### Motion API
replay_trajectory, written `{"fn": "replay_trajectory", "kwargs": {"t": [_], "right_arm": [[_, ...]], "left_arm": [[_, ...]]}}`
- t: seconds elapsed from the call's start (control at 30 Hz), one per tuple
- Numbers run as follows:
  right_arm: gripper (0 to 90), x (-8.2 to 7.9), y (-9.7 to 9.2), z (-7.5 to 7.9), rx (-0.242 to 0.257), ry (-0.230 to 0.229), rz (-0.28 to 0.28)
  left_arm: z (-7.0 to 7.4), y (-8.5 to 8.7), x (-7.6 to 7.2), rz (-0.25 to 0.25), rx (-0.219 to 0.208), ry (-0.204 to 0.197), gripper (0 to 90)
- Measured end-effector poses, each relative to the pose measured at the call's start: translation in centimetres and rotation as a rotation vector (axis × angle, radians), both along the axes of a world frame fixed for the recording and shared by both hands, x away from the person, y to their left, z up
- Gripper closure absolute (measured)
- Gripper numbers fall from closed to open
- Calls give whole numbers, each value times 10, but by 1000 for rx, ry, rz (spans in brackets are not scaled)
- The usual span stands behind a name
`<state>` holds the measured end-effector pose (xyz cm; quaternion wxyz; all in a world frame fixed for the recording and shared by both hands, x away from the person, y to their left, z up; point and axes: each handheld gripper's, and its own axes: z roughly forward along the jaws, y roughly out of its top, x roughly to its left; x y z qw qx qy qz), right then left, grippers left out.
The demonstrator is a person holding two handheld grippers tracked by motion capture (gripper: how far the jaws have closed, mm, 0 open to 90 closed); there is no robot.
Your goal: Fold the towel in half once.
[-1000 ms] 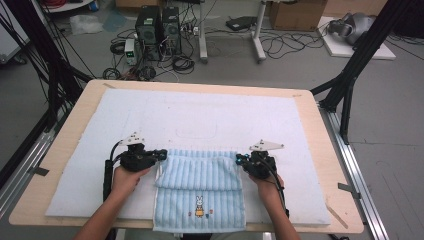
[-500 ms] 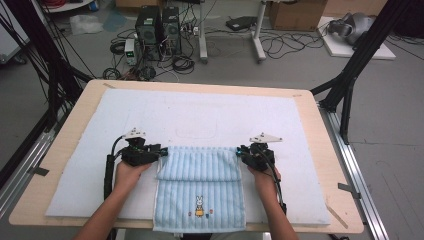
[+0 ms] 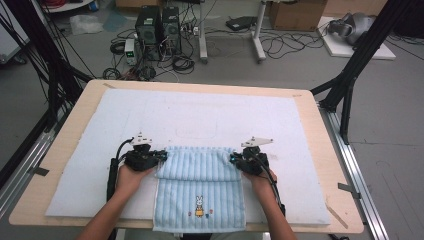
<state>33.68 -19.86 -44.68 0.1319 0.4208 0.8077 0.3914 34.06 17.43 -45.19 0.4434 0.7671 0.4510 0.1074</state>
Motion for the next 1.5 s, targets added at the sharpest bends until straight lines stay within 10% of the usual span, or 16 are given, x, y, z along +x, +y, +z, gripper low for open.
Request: {"fn": "replay_trajectory", "kwargs": {"t": [0.53, 0.73, 0.87, 0.97, 1.13, 1.3, 1.5], "right_arm": [[825, 49, -5, 18, -1, -132, -119], [823, 62, 0, 10, -32, -110, -136], [610, 64, 0, 7, -46, -91, -177], [566, 60, -6, 14, -29, -112, -195], [557, 54, -13, 23, 2, -133, -199], [556, 51, -18, 25, 17, -133, -201], [567, 51, -27, 28, 90, -124, -225]], "left_arm": [[23, -3, 61, 17, -39, -116, 840], [9, -5, 69, 31, -11, -69, 832], [14, 2, 70, 139, -26, -88, 512], [21, 12, 69, 152, -71, -154, 523], [21, 9, 70, 76, -104, -157, 559], [15, -6, 70, 21, -42, -130, 589], [12, -11, 68, 2, 10, -88, 894]]}}
